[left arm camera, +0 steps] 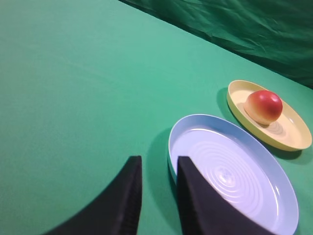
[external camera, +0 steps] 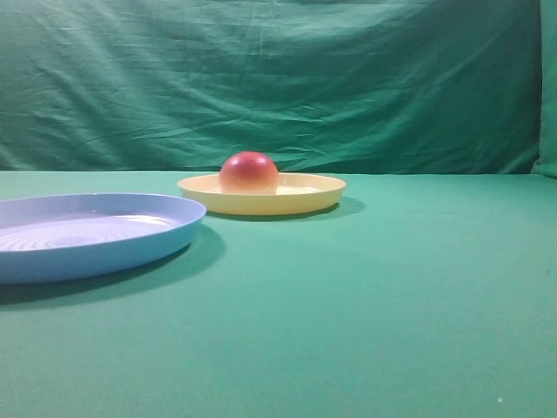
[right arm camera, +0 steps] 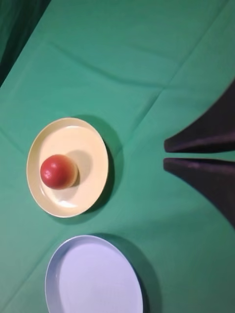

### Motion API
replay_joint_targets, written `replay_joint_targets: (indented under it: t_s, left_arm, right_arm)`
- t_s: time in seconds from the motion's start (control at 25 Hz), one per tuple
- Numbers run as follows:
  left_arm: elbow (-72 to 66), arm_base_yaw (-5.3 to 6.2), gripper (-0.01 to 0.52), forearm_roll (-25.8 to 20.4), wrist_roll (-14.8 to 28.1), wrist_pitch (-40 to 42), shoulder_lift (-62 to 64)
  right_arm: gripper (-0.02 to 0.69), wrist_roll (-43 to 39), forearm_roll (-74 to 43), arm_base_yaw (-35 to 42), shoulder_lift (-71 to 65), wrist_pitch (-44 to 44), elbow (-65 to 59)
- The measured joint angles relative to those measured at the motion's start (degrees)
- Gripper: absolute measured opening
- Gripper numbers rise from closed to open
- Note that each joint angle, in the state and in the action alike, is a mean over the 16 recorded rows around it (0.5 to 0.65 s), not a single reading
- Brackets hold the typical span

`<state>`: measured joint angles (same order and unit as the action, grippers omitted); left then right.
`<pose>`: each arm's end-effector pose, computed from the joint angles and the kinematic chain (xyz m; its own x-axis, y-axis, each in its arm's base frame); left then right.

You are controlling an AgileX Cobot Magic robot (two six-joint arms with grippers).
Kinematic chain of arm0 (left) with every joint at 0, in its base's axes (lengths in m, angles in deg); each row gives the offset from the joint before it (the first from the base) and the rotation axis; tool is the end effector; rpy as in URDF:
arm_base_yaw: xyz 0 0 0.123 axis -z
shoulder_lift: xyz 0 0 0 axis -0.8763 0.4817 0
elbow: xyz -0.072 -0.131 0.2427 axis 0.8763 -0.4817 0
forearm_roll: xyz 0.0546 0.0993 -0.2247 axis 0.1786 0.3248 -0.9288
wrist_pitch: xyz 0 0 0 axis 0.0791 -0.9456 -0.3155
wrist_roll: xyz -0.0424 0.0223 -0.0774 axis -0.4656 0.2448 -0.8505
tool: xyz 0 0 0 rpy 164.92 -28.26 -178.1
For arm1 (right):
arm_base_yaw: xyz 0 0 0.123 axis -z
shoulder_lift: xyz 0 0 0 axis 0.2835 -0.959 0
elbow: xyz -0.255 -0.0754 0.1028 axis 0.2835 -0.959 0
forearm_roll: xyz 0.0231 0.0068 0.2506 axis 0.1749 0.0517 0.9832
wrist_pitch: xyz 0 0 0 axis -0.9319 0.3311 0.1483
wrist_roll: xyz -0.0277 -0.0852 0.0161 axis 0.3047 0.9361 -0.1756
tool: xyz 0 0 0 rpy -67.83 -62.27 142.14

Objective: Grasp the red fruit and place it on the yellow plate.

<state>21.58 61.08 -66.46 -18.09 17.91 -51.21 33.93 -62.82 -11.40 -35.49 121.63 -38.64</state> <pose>0.0530 -0.0043 0.1759 -0.2702 -0.2536 -0.9288 -0.0243 0.9662 -0.2568 0.1533 0.0722 0.3609 -0.3972 -0.3306 -0.8561 -0.4457 0.8850 -0.1349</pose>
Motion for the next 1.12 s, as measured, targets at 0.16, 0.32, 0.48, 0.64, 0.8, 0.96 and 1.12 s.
replay_joint_targets:
  t_s: [0.16,0.32,0.48,0.64,0.8,0.96,1.12]
  left_arm:
    - [0.0,0.00,0.157,0.0,0.0,0.0,0.0]
    - [0.0,0.00,0.157,0.0,0.0,0.0,0.0]
    - [0.0,0.00,0.157,0.0,0.0,0.0,0.0]
    - [0.0,0.00,0.157,0.0,0.0,0.0,0.0]
    - [0.0,0.00,0.157,0.0,0.0,0.0,0.0]
    - [0.0,0.00,0.157,0.0,0.0,0.0,0.0]
    - [0.0,0.00,0.157,0.0,0.0,0.0,0.0]
  right_arm:
    - [0.000,-1.0,-0.6,4.0,7.2,-7.2,-8.0]
    - [0.000,-1.9,-0.4,9.1,15.3,-14.5,-17.2]
    - [0.000,-2.5,0.4,14.1,23.6,-19.5,-25.9]
    - [0.000,-2.6,1.4,18.0,31.7,-22.6,-33.7]
    - [0.000,-2.6,2.5,20.5,38.8,-24.1,-40.4]
    - [0.000,-2.6,3.8,21.9,44.2,-24.2,-45.4]
    - [0.000,-2.6,4.5,22.4,47.5,-23.4,-48.6]
